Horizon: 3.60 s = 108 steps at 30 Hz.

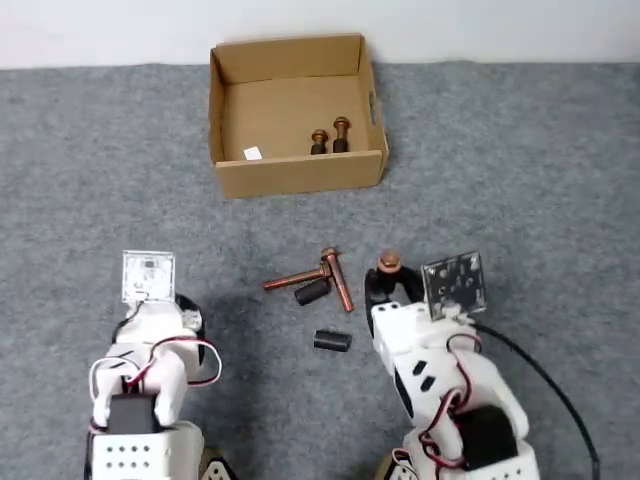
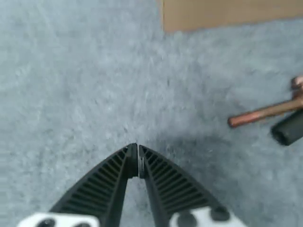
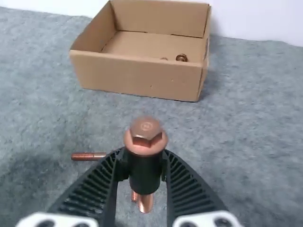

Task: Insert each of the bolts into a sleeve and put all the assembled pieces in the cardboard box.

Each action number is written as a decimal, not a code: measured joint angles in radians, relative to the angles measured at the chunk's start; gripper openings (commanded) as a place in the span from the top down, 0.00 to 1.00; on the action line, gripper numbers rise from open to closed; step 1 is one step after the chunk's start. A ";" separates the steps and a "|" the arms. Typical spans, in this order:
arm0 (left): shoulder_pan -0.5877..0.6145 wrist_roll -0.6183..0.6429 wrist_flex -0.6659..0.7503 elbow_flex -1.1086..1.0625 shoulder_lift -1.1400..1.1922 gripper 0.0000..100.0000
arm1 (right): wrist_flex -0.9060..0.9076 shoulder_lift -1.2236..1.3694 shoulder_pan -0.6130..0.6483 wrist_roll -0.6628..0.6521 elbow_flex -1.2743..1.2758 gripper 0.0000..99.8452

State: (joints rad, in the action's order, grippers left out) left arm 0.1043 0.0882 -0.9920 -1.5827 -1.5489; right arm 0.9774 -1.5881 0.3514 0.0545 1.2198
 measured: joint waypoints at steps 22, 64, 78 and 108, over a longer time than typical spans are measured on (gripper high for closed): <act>0.006 -0.002 0.100 -0.114 -0.002 1.00 | -0.321 1.160 0.002 0.000 -0.887 0.99; 0.006 -0.002 0.100 -0.114 -0.002 1.00 | 0.049 2.288 0.005 0.002 -2.071 0.99; 0.006 -0.002 0.100 -0.114 -0.002 0.99 | 0.706 2.286 0.029 0.055 -2.420 0.99; 0.087 0.000 0.140 -0.114 -0.002 0.99 | 0.776 1.390 0.110 -0.304 -1.240 0.99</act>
State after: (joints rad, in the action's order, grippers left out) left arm 0.1918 0.0882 -0.8523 -1.6962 -1.5505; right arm 1.7538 -0.1979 0.4618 -0.2493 -0.0199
